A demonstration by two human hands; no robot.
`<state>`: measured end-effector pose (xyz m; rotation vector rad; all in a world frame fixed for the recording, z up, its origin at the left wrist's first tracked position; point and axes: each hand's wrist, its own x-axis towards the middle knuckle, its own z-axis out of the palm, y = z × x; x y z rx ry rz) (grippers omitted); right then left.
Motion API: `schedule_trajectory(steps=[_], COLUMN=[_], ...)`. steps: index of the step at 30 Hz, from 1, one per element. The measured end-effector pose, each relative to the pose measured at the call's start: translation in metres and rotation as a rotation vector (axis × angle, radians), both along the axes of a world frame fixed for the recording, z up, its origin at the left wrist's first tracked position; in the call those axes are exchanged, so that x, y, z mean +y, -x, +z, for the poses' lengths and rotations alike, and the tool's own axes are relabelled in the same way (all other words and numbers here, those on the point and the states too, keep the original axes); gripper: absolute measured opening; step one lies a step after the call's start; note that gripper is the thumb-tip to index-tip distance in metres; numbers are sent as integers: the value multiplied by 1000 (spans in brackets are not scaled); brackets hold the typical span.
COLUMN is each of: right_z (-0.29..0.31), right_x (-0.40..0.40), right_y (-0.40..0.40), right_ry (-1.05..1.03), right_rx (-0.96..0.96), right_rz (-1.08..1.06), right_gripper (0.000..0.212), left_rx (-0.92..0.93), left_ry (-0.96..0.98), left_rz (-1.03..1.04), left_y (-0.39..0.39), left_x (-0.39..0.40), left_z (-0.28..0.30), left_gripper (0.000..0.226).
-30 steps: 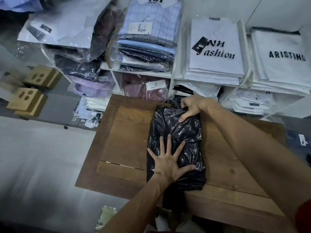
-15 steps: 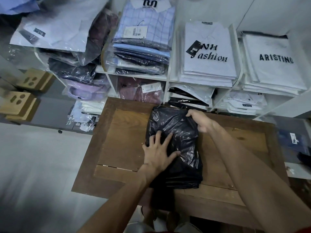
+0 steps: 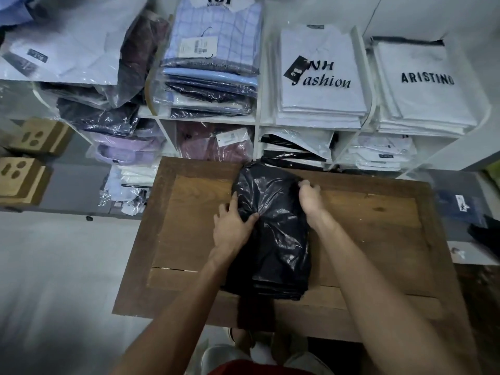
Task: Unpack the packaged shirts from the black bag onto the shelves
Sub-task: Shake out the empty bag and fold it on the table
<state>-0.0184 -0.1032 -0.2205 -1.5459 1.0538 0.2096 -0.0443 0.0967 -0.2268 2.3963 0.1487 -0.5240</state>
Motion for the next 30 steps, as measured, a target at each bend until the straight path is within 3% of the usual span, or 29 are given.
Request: schedule_trajectory(steps=[6, 10, 12, 15, 17, 19, 21, 24, 27, 30], right_z=[-11, 2, 1, -7, -13, -17, -16, 3, 22, 34], right_x=[-6, -5, -9, -8, -2, 1, 1, -13, -38, -47], right_y=[52, 77, 93, 110, 115, 112, 109, 111, 116, 109], right_ry=[-256, -220, -216, -220, -159, 59, 200, -97, -340, -232], right_rx=[-248, -267, -305, -385, -395, -393, -392, -321, -210, -192], right_rz=[-5, 201, 285, 100, 21, 110, 226, 360, 666, 756], right_gripper=[71, 92, 102, 97, 87, 65, 52, 47, 91, 110], left_rx=[-77, -158, -193, -66, 154, 379, 491, 506, 453, 395], left_ry=[4, 123, 154, 191, 268, 460, 546, 643, 708, 691], left_rz=[-54, -39, -90, -191, -217, -210, -279, -229, -161, -226], left_y=[9, 16, 21, 24, 21, 15, 10, 8, 10, 12], left_x=[-2, 4, 9, 20, 27, 31, 36, 42, 43, 35], left_z=[0, -11, -13, -1, 11, 21, 23, 20, 18, 29], left_gripper=[76, 27, 14, 30, 52, 71, 87, 98, 104, 114])
